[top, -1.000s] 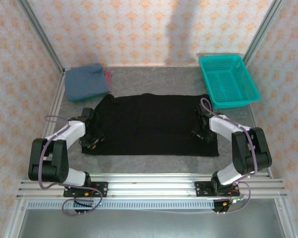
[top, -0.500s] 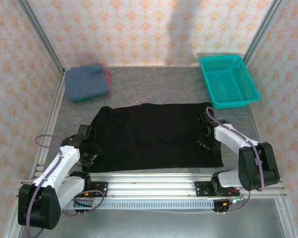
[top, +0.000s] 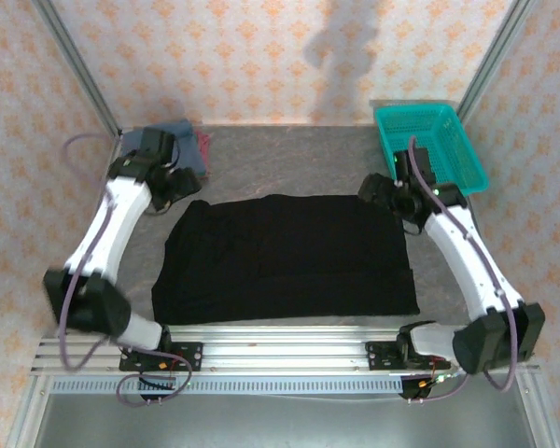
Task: Fold and stack the t-shirts
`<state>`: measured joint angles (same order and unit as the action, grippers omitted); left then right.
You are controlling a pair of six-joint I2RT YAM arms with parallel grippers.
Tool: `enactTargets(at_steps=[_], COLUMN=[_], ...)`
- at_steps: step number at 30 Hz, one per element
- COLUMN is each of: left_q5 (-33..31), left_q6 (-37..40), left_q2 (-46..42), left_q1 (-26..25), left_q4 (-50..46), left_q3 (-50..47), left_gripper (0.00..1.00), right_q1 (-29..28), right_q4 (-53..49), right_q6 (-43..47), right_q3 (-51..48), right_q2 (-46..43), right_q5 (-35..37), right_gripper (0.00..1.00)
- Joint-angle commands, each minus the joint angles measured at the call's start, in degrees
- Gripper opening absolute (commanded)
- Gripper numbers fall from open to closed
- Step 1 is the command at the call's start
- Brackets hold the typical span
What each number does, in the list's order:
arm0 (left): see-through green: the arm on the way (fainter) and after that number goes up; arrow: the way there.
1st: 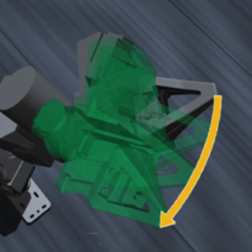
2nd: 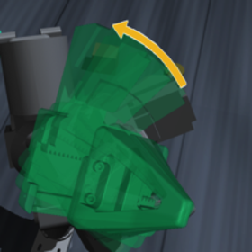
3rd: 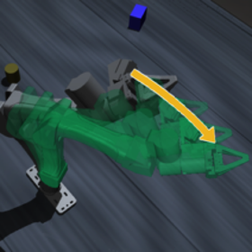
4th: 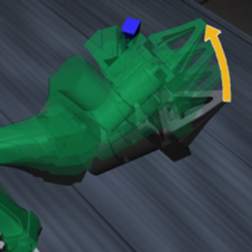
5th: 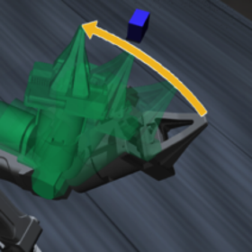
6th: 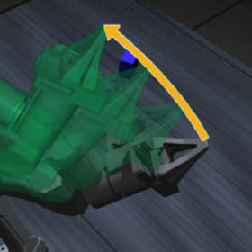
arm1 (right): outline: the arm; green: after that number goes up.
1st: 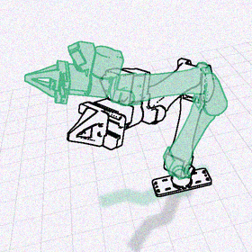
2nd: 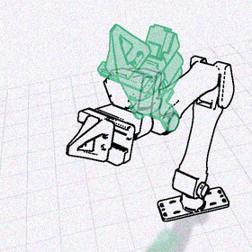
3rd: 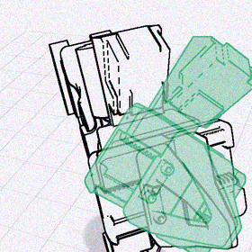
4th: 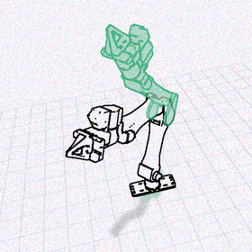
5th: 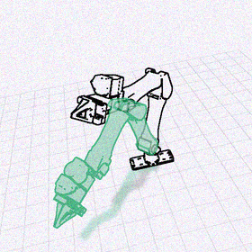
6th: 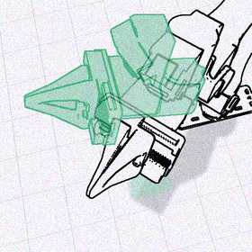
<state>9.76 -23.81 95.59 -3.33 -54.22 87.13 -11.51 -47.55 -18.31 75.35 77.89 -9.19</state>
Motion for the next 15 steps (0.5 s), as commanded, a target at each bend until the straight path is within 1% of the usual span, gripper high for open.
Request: enactTargets(at_steps=[1, 3, 6, 12, 15], left_q5=[2.47, 0.89, -1.74, -6.20, -6.26], left_q6=[11.26, 12.36, 12.87, 12.91, 13.10], left_q2=[10.23, 14.95, 19.80, 26.07, 27.66], left_q1=[0.43, 0.51, 0.65, 0.72, 0.68], left_q4=[-5.19, -5.19, -4.30, -2.91, -1.70], left_q3=[4.57, 7.64, 10.85, 13.66, 13.67], left_gripper=[0.66, 0.64, 0.63, 0.60, 0.59], right_q1=[0.52, 0.53, 0.52, 0.52, 0.52], right_q4=[-4.93, -3.15, -0.34, 0.81, 0.89], right_q6=[4.40, 3.50, 1.77, 1.17, 1.61], right_q3=[2.90, 3.84, 3.72, 2.00, 1.44], right_q2=[7.39, 10.20, 12.86, 14.94, 15.38], right_q5=[-1.26, -3.18, -7.63, -8.39, -8.38], right_gripper=[1.00, 1.00, 0.99, 0.99, 0.99])
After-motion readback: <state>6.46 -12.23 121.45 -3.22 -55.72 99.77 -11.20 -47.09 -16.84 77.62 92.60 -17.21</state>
